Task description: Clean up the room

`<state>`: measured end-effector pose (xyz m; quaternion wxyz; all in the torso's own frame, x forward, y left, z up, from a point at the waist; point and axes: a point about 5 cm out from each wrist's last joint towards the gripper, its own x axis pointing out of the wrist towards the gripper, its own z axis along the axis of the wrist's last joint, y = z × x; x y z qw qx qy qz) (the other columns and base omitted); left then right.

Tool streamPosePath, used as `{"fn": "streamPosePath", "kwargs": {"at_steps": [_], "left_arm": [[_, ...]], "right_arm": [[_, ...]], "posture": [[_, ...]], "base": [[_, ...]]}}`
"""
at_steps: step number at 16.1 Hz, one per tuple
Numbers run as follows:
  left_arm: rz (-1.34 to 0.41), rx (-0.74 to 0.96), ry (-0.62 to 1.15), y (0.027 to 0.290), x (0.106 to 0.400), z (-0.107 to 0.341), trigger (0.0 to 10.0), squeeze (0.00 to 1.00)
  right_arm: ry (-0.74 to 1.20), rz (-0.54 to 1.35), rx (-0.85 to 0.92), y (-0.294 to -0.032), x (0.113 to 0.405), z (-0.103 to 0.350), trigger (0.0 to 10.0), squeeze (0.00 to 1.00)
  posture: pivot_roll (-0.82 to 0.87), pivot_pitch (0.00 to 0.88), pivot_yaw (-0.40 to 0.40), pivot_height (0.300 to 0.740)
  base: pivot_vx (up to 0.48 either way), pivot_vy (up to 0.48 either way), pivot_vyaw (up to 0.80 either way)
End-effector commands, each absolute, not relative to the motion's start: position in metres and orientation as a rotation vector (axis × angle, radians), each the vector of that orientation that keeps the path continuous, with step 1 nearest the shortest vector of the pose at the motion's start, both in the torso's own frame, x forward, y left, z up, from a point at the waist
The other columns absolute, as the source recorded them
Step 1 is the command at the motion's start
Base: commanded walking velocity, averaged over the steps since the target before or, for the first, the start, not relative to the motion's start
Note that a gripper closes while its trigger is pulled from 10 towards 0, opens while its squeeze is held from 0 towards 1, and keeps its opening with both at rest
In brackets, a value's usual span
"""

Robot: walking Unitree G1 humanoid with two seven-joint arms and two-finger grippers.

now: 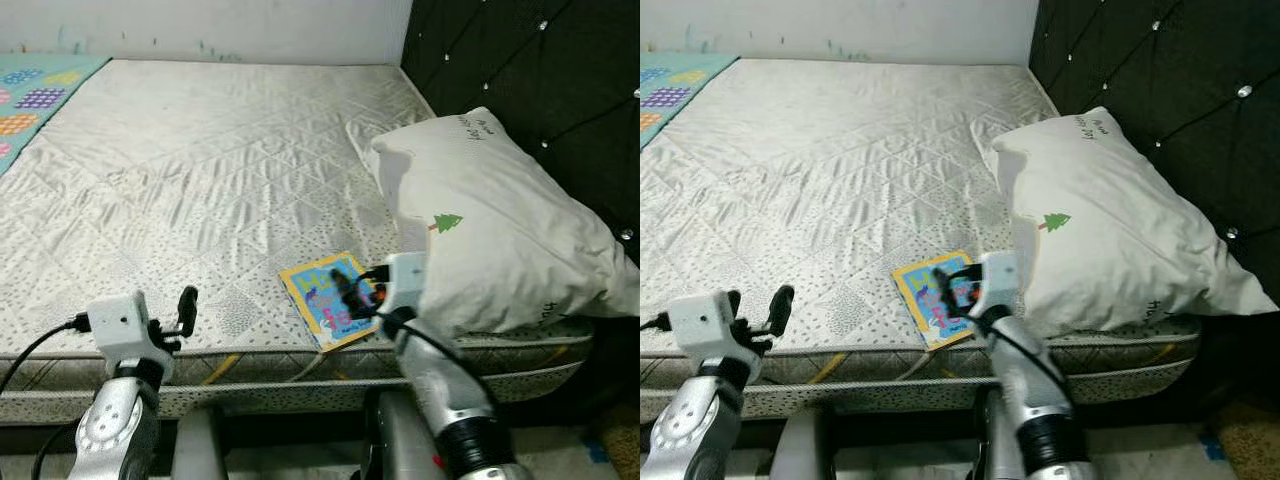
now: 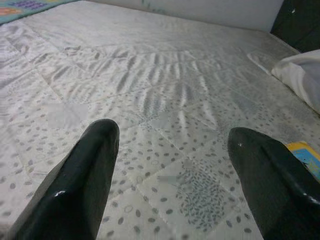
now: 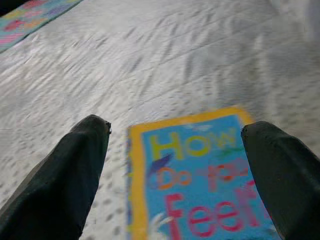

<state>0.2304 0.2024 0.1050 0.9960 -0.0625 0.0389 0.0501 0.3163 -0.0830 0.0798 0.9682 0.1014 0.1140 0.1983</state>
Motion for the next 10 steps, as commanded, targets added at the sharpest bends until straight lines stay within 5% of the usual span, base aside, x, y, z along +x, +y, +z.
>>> {"fn": "streamPosePath", "kwargs": {"at_steps": [1,10], "left_arm": [[0.109,-0.123,0.078,0.203,0.228,0.109,10.0,0.0],[0.133,-0.115,0.134,0.201,0.196,0.117,10.0,0.0]], "right_arm": [[0.239,0.419,0.193,-0.08,0.316,0.078,10.0,0.0],[0.236,0.479,0.117,-0.027,0.343,0.093,10.0,0.0]], "posture": [[0.1,0.065,-0.039,0.532],[0.22,0.157,-0.071,0.517]], "base": [[0.0,0.0,0.0],[0.0,0.0,0.0]]}}
